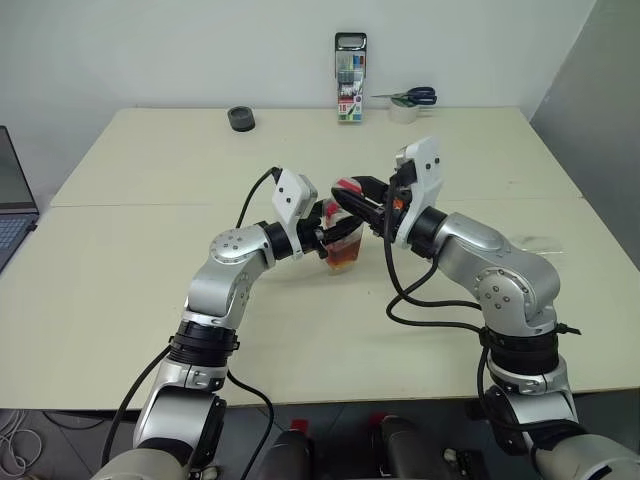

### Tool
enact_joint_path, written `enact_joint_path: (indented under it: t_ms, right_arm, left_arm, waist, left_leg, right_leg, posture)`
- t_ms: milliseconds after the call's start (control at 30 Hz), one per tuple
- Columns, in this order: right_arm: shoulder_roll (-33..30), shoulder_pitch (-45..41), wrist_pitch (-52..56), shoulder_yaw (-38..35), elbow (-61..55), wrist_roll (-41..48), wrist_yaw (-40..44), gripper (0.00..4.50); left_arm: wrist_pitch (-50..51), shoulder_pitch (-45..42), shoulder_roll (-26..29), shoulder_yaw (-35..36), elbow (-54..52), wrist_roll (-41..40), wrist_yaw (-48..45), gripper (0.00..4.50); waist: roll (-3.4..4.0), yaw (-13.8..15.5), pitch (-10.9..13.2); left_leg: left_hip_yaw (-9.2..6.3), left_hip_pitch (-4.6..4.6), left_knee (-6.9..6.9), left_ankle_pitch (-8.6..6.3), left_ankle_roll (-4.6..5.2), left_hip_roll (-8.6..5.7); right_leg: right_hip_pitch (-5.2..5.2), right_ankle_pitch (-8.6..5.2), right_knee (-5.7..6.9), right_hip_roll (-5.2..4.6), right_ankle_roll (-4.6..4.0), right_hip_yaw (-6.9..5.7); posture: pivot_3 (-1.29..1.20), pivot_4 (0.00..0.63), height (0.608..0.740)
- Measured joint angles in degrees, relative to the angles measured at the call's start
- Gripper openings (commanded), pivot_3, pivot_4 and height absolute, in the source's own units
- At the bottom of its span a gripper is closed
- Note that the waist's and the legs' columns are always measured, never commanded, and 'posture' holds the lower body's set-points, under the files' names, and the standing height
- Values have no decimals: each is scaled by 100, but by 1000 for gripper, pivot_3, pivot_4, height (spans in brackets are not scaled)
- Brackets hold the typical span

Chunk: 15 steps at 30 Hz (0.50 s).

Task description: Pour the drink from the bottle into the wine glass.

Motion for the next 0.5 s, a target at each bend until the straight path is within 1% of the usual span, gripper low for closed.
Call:
enact_joint_path:
  t_ms: [67, 167, 233, 267, 300, 333, 400, 500]
  right_arm:
    - [-255, -253, -42, 0, 236, 132, 526, 1832]
    - [-689, -789, -220, -5, 760, 371, 1590, 1832]
    - [-994, -1187, -317, 4, 1161, 529, 2477, 1832]
    - [-1174, -1448, -315, 55, 1412, 659, 3108, 1832]
    - [-1293, -1578, -312, 95, 1515, 714, 3454, 1832]
    - [-1395, -1769, -298, 147, 1692, 816, 3980, 1832]
    - [-1457, -2126, -167, 291, 2111, 910, 4755, 1832]
    - [-1545, -2352, -58, 467, 2440, 906, 5406, 1832]
  left_arm:
    - [206, -17, 131, 68, -167, -200, -133, 1905]
    - [658, -229, 465, 208, -440, -614, -510, 1905]
    - [1090, -438, 772, 268, -645, -1011, -877, 1905]
    - [1405, -532, 1030, 296, -794, -1296, -1220, 1905]
    - [1556, -590, 1164, 303, -896, -1456, -1407, 1905]
    - [1792, -662, 1363, 305, -1015, -1688, -1724, 1905]
    - [2146, -790, 1611, 293, -1066, -2007, -2235, 1905]
    - [2485, -931, 1737, 205, -1053, -2182, -2622, 1905]
  waist:
    - [2, -7, 1]
    - [10, -14, 8]
    - [11, -23, 14]
    - [14, -31, 19]
    - [15, -42, 21]
    - [17, -55, 22]
    - [20, -71, 24]
    - [21, -63, 26]
  left_leg:
    - [0, 1, 0, -1, 1, 1]
    - [-1, 1, 0, -4, 7, 1]
    - [1, 1, -2, -5, 11, 0]
    - [3, 1, -2, -9, 18, 1]
    - [2, 1, -4, -11, 21, 0]
    - [3, 3, -5, -13, 24, 1]
    - [3, 3, -4, -13, 24, 2]
    - [-3, 1, 0, -13, 24, -1]
  right_leg:
    - [0, 0, 1, 5, 0, -1]
    - [2, 0, -1, 17, 0, -4]
    - [5, 0, -4, 22, 0, -5]
    - [4, 0, -5, 25, 0, -4]
    - [5, 0, -7, 25, 1, -5]
    - [6, -1, -9, 25, 1, -5]
    - [5, -1, -8, 23, 1, -4]
    - [6, -1, -7, 20, 1, -7]
  posture:
    - [0, 150, 740]
    - [0, 150, 740]
    - [0, 150, 740]
    - [0, 150, 740]
    - [0, 150, 740]
    - [0, 150, 740]
    - [0, 150, 740]
    - [0, 150, 740]
